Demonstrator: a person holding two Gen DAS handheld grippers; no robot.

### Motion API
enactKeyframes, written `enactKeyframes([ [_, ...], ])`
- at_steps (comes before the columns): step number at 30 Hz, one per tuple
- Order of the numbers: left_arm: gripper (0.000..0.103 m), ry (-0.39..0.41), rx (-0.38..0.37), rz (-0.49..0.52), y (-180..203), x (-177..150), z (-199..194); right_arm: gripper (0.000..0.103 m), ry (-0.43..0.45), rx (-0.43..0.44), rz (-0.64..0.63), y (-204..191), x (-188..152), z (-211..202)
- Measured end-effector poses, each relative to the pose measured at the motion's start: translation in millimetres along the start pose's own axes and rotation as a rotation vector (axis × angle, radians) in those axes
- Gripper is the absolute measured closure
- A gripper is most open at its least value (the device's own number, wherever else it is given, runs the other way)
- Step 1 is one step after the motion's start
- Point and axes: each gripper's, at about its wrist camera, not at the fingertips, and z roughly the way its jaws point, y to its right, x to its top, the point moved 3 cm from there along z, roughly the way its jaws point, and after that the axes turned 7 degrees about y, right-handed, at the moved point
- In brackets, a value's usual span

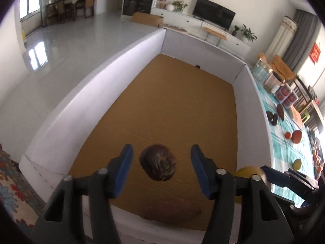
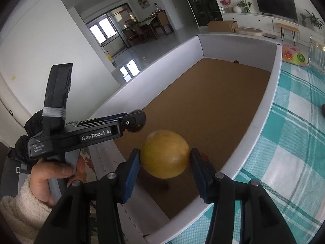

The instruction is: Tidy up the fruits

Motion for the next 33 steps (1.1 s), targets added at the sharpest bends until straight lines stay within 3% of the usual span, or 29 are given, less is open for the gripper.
enactKeyframes([
  [1,0.016,0.013,0.007,-0.011,0.1,1.4,-1.4,0.041,0.014,-0.005,0.000,1.9,2.4,-3.8],
  [2,0.014,0.031,0.010,-0.018,2.1,2.9,-3.9,0.029,0.039,-0.014,-0.001,4.4,4.6,-10.9],
  [4,0.014,0.056,-0.011,-0.014,11.4,6.4,-7.7,0.020,0.104,-0.048,0.002,15.4,6.7,-31.0],
  [8,0.013,0.105,-0.078,0.040,51.3,8.1,-17.6,0.016,0.188,-0.182,0.038,59.3,-8.6,-76.3],
  [13,0.009,0.121,-0.261,0.183,137.6,-10.2,-37.2,0.013,0.216,-0.500,0.130,146.5,-73.0,-138.9],
  [17,0.007,0.026,-0.441,0.314,218.1,-43.0,-33.7,0.013,0.241,-0.681,0.292,208.8,-124.7,-185.3],
  [20,0.007,-0.064,-0.531,0.377,273.9,-77.5,-10.0,0.013,0.285,-0.752,0.424,234.1,-153.8,-214.8],
  [23,0.007,-0.093,-0.484,0.450,311.9,-104.5,22.7,0.012,0.352,-0.785,0.497,240.6,-160.4,-240.0],
  [25,0.007,-0.090,-0.445,0.498,324.2,-114.9,41.9,0.011,0.351,-0.824,0.502,241.5,-164.4,-244.7],
  [29,0.007,-0.080,-0.365,0.564,329.3,-128.5,73.5,0.011,0.303,-0.814,0.534,248.4,-170.7,-235.2],
  [33,0.007,-0.066,-0.332,0.570,321.1,-131.8,87.1,0.011,0.288,-0.817,0.539,250.2,-172.7,-229.3],
])
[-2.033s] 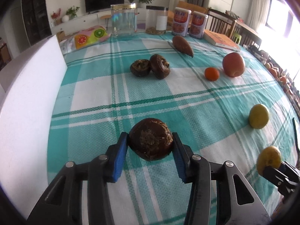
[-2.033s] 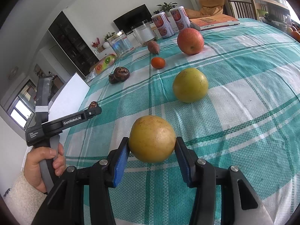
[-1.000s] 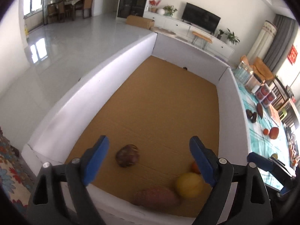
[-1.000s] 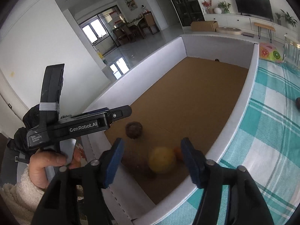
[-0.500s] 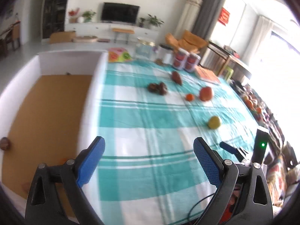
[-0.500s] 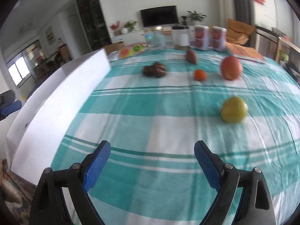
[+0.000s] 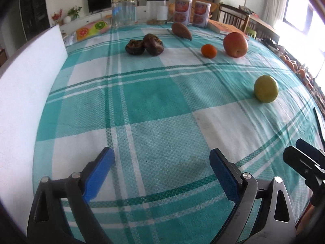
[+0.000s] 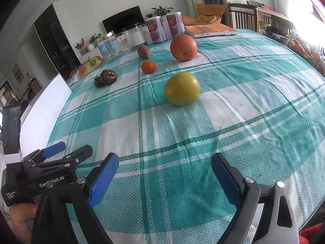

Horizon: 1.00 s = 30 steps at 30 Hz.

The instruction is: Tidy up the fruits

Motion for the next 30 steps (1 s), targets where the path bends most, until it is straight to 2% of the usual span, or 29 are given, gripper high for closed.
enactKeyframes([
  [6,0.005,0.009,-0.011,-0.007,1.9,0.7,1.8,0.011,-0.046,-0.006,0.014,2.8,-4.1,11.4],
  [10,0.004,-0.004,0.031,0.035,8.1,-0.3,6.0,0.008,-0.047,-0.011,-0.003,-0.4,-4.9,13.1],
  [21,0.003,-0.004,0.024,0.034,6.7,-0.5,6.7,0.001,-0.055,-0.012,-0.032,-4.8,-6.4,16.9],
  [27,0.003,-0.004,0.024,0.033,6.8,-0.4,7.0,0.000,-0.061,-0.030,-0.056,-8.0,-7.5,18.4],
  [30,0.003,-0.005,0.025,0.034,6.9,-0.3,7.2,0.000,-0.047,-0.002,-0.006,-0.8,-4.6,13.6],
])
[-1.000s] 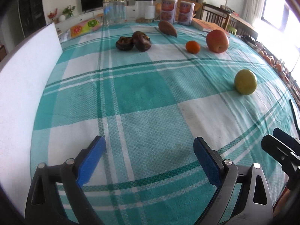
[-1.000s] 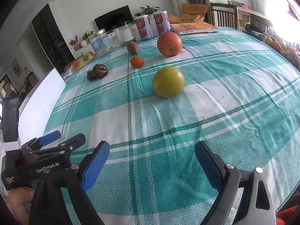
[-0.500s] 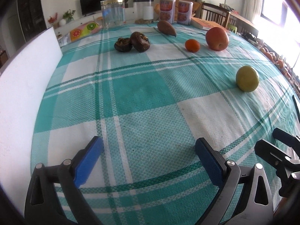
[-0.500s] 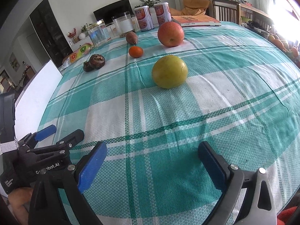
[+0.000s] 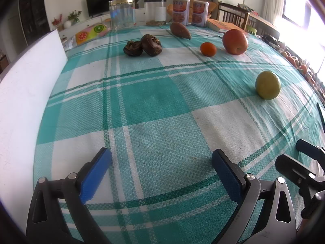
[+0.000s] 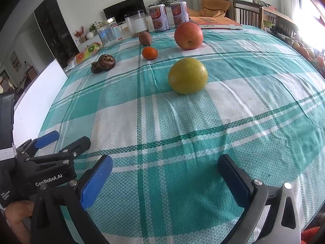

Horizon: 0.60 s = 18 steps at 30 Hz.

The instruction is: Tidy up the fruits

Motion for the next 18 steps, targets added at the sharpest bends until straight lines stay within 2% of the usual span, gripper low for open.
enactKeyframes([
  [4,0.003,-0.001,0.002,0.003,0.5,-0.3,0.1,0.000,0.077,-0.052,0.151,34.3,7.5,-17.2],
  [7,0.003,-0.001,0.003,0.004,0.7,-0.3,0.4,0.000,0.067,-0.039,0.263,55.1,6.8,-15.4],
  [15,0.002,-0.007,-0.015,0.003,1.2,-0.1,0.5,0.000,0.048,-0.047,0.193,40.4,8.3,-10.3],
  [17,0.003,-0.034,-0.031,-0.036,-2.4,4.3,0.6,0.000,0.048,-0.045,0.194,41.1,7.2,-10.4],
  [18,0.003,-0.038,-0.065,-0.087,-5.7,10.8,0.7,0.000,0.048,-0.044,0.194,41.3,7.0,-10.3],
])
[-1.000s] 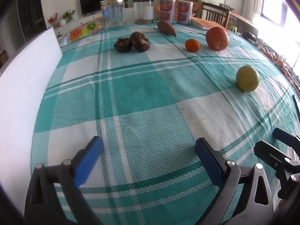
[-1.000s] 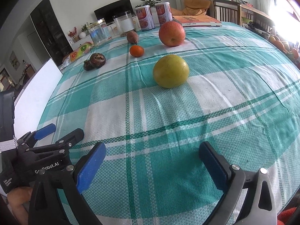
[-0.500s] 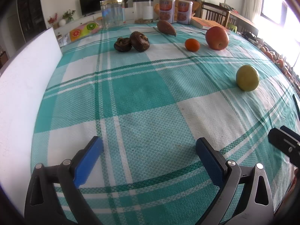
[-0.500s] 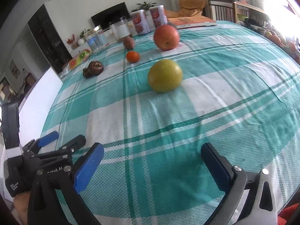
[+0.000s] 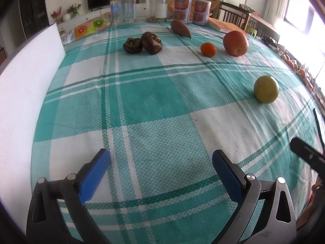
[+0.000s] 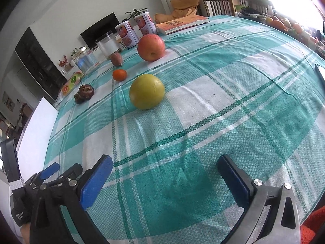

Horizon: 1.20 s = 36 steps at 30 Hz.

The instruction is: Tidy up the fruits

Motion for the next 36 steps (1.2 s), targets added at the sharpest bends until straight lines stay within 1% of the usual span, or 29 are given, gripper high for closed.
enactKeyframes([
  [1,0.003,0.002,-0.039,-0.049,-1.9,9.6,-0.1,0.000,0.000,0.000,0.000,0.1,-0.3,0.0],
  [2,0.003,0.012,-0.062,-0.087,-2.8,22.7,0.7,0.000,0.000,-0.001,-0.001,0.1,-0.1,0.2],
  [3,0.003,0.029,-0.063,-0.105,-2.5,38.4,2.2,0.000,-0.001,-0.003,-0.003,0.0,-0.3,0.3],
  [4,0.004,0.049,-0.051,-0.103,-0.8,55.4,4.9,0.000,-0.001,-0.006,-0.006,-0.7,-0.6,0.4],
  [6,0.004,0.100,-0.008,-0.052,5.8,88.9,13.8,0.000,-0.003,-0.011,-0.014,-1.5,-0.9,0.6],
  [8,0.007,0.128,0.038,0.023,12.2,117.0,31.5,0.000,-0.003,-0.012,-0.017,-2.0,-0.9,0.7],
  [9,0.018,0.129,0.062,0.058,13.8,127.9,42.8,0.000,-0.003,-0.011,-0.016,-1.9,-0.8,0.7],
  [10,0.033,0.114,0.087,0.090,15.5,136.8,56.2,0.000,-0.003,-0.010,-0.015,-1.7,-0.8,0.8],
  [11,0.038,0.091,0.106,0.116,16.0,143.1,70.2,0.000,-0.002,-0.008,-0.013,-1.3,-0.5,0.8],
  [12,0.040,0.068,0.117,0.133,14.9,146.7,82.4,0.000,-0.002,-0.006,-0.011,-1.2,-0.5,1.0],
  [15,0.040,0.021,0.153,0.145,10.2,147.7,109.9,0.000,-0.002,-0.002,-0.009,-0.8,0.1,1.4],
  [17,0.041,0.055,0.160,0.159,10.6,147.4,111.3,0.000,-0.001,-0.002,-0.009,-0.7,0.3,1.4],
  [18,0.058,0.071,0.159,0.171,11.8,146.9,108.8,0.000,-0.001,-0.002,-0.009,-0.8,0.3,1.4],
  [19,0.065,0.087,0.160,0.181,12.8,145.9,105.0,0.000,-0.002,-0.002,-0.009,-0.7,0.2,1.5],
  [20,0.067,0.101,0.144,0.177,13.2,143.6,99.2,0.000,-0.001,-0.001,-0.009,-0.6,0.6,1.8],
  [22,0.067,0.104,0.105,0.149,14.0,137.2,85.1,0.000,-0.001,-0.001,-0.009,-0.9,1.1,2.0],
  [25,0.067,0.073,0.028,0.099,13.4,113.4,58.2,0.000,-0.001,0.002,-0.004,-0.5,1.8,2.5],
  [27,0.067,0.030,-0.019,0.057,7.6,90.2,37.8,0.000,0.000,0.006,-0.001,0.1,2.0,2.2],
  [29,0.067,-0.023,-0.090,0.006,0.1,63.1,18.5,0.000,0.000,0.008,0.000,0.1,2.3,2.2],
  [30,0.067,-0.044,-0.113,-0.010,-2.6,50.0,10.6,0.000,0.000,0.008,-0.001,-0.1,2.2,2.3],
  [32,0.063,-0.062,-0.128,-0.017,-7.9,27.8,-2.4,0.000,0.000,0.004,-0.004,-0.6,1.6,2.1],
  [33,0.055,-0.053,-0.123,-0.015,-9.9,21.3,-8.3,0.000,0.000,0.002,-0.006,-0.9,1.3,2.0],
  [34,0.041,-0.050,-0.087,-0.004,-13.1,15.8,-11.2,0.000,-0.001,0.000,-0.008,-1.3,1.1,2.0],
  [35,0.032,-0.045,-0.049,0.005,-16.6,11.7,-12.3,0.000,-0.001,-0.003,-0.010,-1.7,0.7,1.8],
  [36,0.019,-0.034,-0.021,0.006,-20.3,8.6,-12.9,0.000,-0.001,-0.005,-0.013,-2.3,0.3,1.4],
])
